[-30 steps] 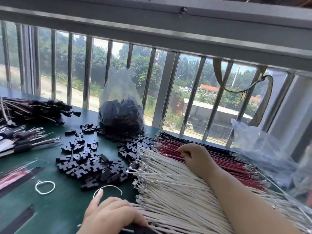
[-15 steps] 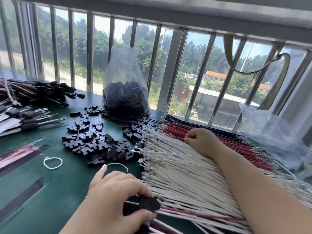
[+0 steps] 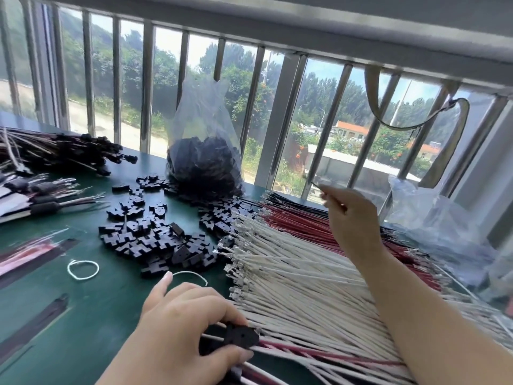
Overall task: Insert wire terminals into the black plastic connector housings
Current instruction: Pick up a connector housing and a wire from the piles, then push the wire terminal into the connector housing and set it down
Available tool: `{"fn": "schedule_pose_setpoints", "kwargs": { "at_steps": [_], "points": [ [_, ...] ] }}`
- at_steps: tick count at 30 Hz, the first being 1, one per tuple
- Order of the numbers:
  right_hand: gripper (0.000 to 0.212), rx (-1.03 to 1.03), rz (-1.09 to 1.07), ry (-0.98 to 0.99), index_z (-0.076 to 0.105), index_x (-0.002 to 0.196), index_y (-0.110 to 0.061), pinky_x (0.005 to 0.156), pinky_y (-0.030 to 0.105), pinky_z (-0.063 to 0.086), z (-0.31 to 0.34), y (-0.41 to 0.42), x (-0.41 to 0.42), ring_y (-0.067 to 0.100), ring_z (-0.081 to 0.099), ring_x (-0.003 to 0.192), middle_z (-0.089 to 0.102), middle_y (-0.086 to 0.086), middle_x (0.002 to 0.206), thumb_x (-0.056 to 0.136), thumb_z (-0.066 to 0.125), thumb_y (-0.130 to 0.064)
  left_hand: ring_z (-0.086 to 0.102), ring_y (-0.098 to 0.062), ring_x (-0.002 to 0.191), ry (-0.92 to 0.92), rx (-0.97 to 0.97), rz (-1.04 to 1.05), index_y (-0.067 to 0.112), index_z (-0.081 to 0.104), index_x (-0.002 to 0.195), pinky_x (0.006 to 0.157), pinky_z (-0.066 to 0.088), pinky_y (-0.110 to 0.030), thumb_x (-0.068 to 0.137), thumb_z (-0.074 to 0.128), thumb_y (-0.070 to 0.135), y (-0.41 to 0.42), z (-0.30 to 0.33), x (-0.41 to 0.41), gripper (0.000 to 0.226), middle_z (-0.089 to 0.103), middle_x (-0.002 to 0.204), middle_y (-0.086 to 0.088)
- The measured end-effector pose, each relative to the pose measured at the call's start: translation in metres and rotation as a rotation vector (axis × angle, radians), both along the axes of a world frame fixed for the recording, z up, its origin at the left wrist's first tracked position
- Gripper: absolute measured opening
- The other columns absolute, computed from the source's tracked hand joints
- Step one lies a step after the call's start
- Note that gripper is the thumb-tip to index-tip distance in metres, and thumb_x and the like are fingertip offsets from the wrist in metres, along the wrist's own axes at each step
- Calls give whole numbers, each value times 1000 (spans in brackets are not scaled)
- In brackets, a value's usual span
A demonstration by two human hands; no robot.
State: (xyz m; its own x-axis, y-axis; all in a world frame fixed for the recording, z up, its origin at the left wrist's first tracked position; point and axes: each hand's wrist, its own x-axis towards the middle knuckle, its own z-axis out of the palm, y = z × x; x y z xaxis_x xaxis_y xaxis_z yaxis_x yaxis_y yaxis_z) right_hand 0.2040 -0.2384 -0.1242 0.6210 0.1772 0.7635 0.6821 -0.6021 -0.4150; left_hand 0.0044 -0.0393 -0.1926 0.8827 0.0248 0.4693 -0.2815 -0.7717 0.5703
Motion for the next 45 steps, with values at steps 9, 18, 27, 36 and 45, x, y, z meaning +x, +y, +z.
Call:
{"fn": "schedule_pose_setpoints", "kwargs": {
  "at_steps": [9, 18, 27, 36, 45],
  "points": [
    [30, -282, 503, 525, 73, 85, -41, 61, 16, 53, 57, -5, -111, 10, 69, 66, 74, -5, 74, 80, 71, -11, 46, 14, 105, -19, -88, 10, 54, 60, 72, 112, -4, -17, 53, 66, 67, 2, 2, -6, 24, 52, 103, 43],
    [7, -352, 411, 700, 72, 75, -41, 50, 5, 37, -7, -2, -137, -7, 51, 49, 66, -16, 64, 76, 74, -34, 51, 11, 101, -51, -58, 8, 51, 62, 81, 116, 4, -29, 55, 81, 52, 1, 2, -9, 32, 58, 97, 37],
    [14, -425, 381, 581, 69, 70, -35, 61, 6, 39, -13, 2, -142, -8, 54, 65, 61, -25, 74, 82, 70, -27, 55, 12, 92, -155, -62, 4, 50, 61, 83, 107, 23, -38, 48, 70, 57, -1, 6, -8, 36, 61, 91, 34],
    [8, -444, 448, 476, 63, 90, -38, 66, 9, 37, -15, 0, -146, -5, 53, 82, 56, -27, 83, 87, 65, -31, 59, 12, 85, -211, -50, -82, 40, 64, 82, 100, 31, -27, 54, 63, 58, -4, 10, -7, 34, 65, 87, 29],
    [8, -674, 460, -68, 71, 84, -16, 56, 26, 48, -15, -4, -150, 14, 50, 68, 53, -3, 73, 86, 64, -17, 60, 13, 85, -109, -145, -112, 48, 67, 86, 103, 30, -33, 47, 64, 60, -4, 11, -9, 41, 67, 81, 32]
  ]
}}
